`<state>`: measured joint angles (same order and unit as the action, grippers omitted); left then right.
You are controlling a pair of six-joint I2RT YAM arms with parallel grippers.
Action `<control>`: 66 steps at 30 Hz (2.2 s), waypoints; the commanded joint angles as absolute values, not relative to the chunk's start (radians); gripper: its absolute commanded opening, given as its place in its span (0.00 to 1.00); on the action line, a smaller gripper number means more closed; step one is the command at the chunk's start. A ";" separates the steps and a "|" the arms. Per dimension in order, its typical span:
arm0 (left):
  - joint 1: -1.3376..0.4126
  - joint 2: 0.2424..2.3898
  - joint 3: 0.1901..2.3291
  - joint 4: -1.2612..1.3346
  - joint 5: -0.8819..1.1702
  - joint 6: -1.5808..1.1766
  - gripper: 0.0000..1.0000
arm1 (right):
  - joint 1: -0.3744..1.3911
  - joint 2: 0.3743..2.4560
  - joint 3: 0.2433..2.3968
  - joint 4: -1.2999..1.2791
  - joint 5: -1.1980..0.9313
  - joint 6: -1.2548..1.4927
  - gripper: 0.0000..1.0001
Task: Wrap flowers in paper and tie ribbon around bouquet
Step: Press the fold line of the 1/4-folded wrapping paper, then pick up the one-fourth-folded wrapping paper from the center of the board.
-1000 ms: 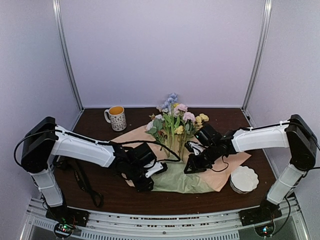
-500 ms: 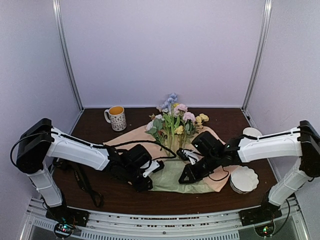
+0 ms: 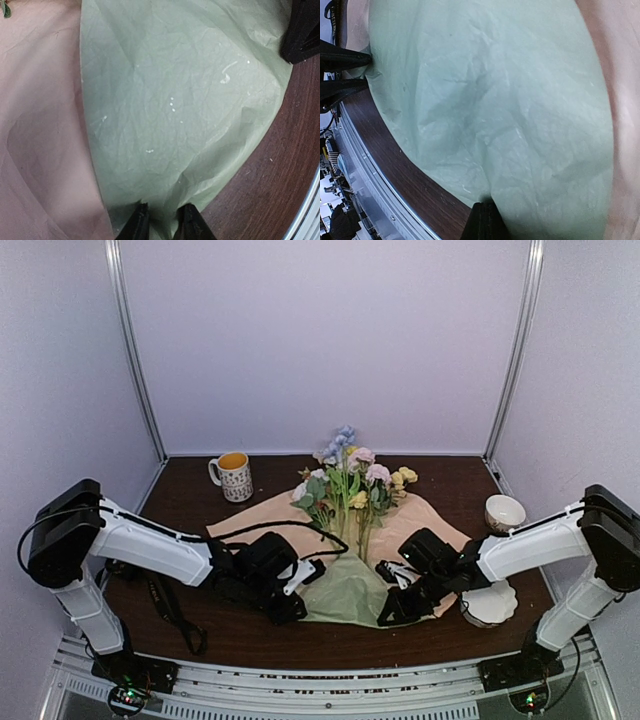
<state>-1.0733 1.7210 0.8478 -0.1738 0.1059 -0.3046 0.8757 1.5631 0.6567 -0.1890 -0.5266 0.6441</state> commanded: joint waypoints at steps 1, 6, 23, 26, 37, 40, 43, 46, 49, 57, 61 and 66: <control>-1.076 1.802 0.754 -0.303 0.127 -0.306 0.27 | 0.852 1.525 0.564 -0.317 -0.424 0.690 0.00; -1.074 1.799 0.734 -0.283 0.134 -0.322 0.27 | 0.827 1.434 0.575 -0.473 -0.356 0.675 0.00; -1.068 1.743 0.634 -0.205 0.169 -0.415 0.27 | 0.829 1.276 0.753 -0.823 -0.164 0.559 0.00; -1.068 1.748 0.629 -0.176 0.175 -0.414 0.27 | 0.912 1.309 0.869 -0.680 -0.242 0.540 0.00; -1.068 1.703 0.629 -0.189 0.170 -0.485 0.28 | 1.039 1.742 1.001 -0.235 -0.483 0.586 0.00; -1.068 1.676 0.635 -0.221 0.163 -0.502 0.28 | 1.018 1.805 0.968 -0.232 -0.474 0.559 0.00; -1.068 1.633 0.632 -0.272 0.159 -0.507 0.28 | 1.007 1.827 0.921 -0.225 -0.443 0.549 0.00; -1.068 1.559 0.614 -0.342 0.151 -0.524 0.31 | 1.008 1.837 0.904 -0.247 -0.429 0.534 0.00; -1.062 1.453 0.603 -0.394 0.134 -0.546 0.36 | 1.011 1.828 0.910 -0.261 -0.435 0.529 0.00; -0.827 1.120 0.408 -0.223 0.194 -0.748 0.58 | 1.025 1.818 1.013 -0.329 -0.451 0.509 0.00; -0.792 1.071 0.335 -0.155 0.192 -0.800 0.65 | 1.025 1.837 1.077 -0.327 -0.474 0.512 0.00; -0.785 1.158 0.319 -0.050 0.240 -0.821 0.70 | 1.025 1.896 1.159 -0.321 -0.488 0.524 0.00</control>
<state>-0.7971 1.0931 0.3355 -0.1585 0.1955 -0.7727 1.0218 1.8477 1.0985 -0.3141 -0.4797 0.5232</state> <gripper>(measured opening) 0.692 0.009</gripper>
